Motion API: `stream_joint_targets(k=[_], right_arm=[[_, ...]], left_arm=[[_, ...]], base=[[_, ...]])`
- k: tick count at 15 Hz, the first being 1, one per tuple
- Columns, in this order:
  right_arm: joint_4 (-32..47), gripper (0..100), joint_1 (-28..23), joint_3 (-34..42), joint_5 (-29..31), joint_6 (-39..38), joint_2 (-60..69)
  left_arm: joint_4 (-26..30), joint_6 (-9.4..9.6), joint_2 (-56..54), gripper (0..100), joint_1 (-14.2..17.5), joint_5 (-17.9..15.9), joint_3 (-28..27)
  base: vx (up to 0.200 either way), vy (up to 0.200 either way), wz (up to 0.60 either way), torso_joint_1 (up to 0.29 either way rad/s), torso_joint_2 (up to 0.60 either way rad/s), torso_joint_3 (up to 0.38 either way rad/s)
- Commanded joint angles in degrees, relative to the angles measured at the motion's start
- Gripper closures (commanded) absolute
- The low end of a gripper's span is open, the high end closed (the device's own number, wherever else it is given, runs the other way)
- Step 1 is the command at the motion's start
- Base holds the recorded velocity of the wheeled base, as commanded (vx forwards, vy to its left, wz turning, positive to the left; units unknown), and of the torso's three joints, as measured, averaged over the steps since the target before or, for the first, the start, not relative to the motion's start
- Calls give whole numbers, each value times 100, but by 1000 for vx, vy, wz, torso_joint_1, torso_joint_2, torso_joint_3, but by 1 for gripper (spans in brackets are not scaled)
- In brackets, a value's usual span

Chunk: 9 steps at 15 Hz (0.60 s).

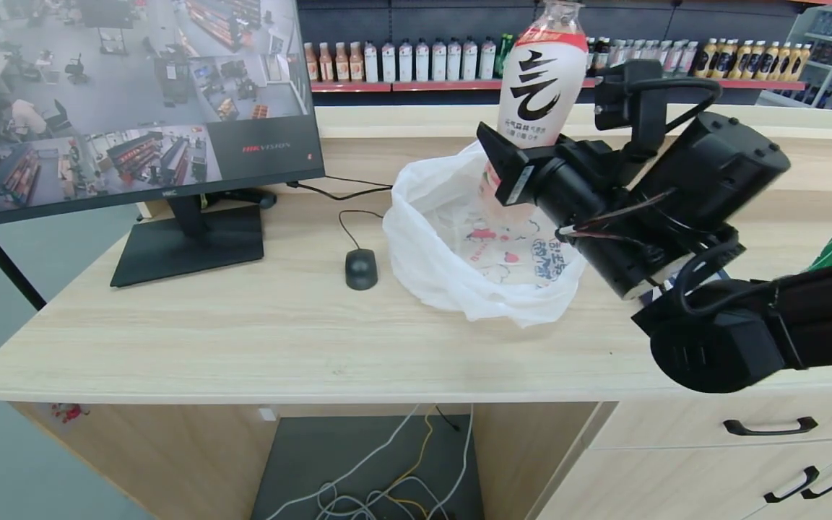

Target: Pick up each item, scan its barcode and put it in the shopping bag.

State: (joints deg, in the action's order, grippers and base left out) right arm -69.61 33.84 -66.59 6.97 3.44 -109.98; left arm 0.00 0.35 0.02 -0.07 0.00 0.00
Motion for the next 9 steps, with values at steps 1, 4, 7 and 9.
stream_joint_targets(k=[1, 4, 7, 9], right_arm=[[211, 100, -18, -795, -12, -36, -700], [246, 100, -27, -1120, -12, -27, -1104], [246, 100, -97, -1357, -21, -27, -1421], [237, 100, -202, -1524, -12, -27, -1640]], left_arm=[[0, 0, -2, 0, -1, 0, 0], [0, 0, -2, 0, -1, 0, 0], [0, 0, -2, 0, -1, 0, 0], [0, 0, -2, 0, 7, 0, 0]], base=[[0, 0, 0, 0, 0, 0], [0, 0, 0, 0, 0, 0], [0, 0, 0, 0, 0, 0], [0, 0, 0, 0, 0, 0]])
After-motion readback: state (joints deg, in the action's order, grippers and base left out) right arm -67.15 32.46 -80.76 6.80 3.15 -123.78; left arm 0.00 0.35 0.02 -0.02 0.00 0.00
